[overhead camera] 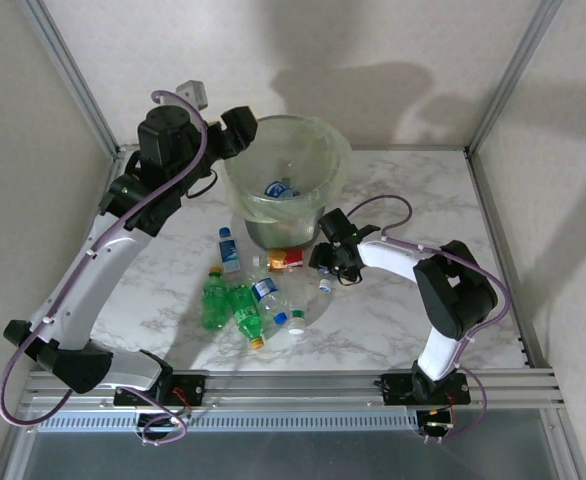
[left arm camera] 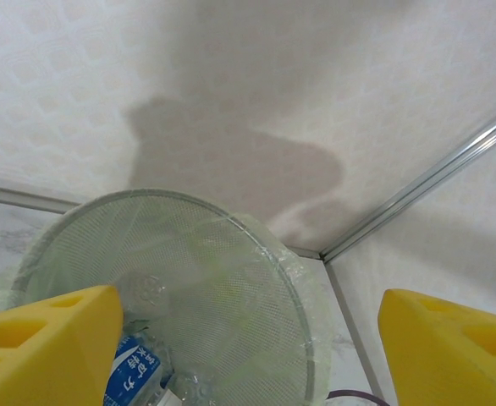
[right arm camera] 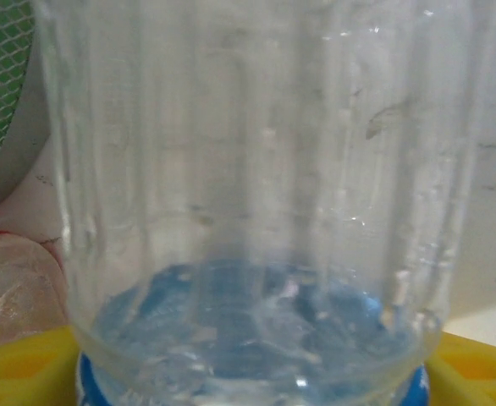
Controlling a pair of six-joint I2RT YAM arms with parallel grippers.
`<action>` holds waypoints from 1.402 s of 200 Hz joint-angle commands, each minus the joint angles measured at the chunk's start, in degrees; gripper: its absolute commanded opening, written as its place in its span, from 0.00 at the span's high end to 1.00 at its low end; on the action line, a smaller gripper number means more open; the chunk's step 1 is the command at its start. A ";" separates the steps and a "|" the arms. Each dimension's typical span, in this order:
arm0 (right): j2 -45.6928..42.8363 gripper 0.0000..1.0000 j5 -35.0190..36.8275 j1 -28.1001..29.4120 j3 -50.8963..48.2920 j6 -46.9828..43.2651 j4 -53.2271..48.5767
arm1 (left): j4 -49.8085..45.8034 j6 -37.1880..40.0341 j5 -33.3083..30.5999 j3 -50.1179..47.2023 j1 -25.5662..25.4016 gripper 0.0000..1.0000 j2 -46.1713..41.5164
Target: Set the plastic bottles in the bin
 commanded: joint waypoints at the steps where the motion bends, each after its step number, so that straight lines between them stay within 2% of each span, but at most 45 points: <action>1: 0.39 0.31 2.42 0.42 -0.14 -0.34 -0.90 | 1.62 -0.72 0.62 -1.06 0.65 0.21 -1.36; 90: -10.15 0.39 6.47 0.42 -5.02 -0.42 -2.84 | 2.34 -1.55 1.64 -2.01 0.96 0.20 -1.66; 140: -23.05 0.40 12.14 0.42 -5.47 -0.98 -8.33 | 2.41 -3.02 3.46 -1.36 1.75 0.19 -0.61; 186: -34.01 0.40 15.22 0.42 -0.62 -6.21 -10.10 | 2.73 -4.63 8.87 1.30 2.26 0.19 2.43; 232: -38.09 0.40 12.03 0.43 6.35 -13.98 -8.27 | 2.78 -4.81 18.66 4.78 2.37 0.18 6.26; 280: -41.21 0.40 5.68 0.42 7.92 -17.49 -3.37 | 1.24 -4.02 24.26 5.85 2.37 0.18 8.33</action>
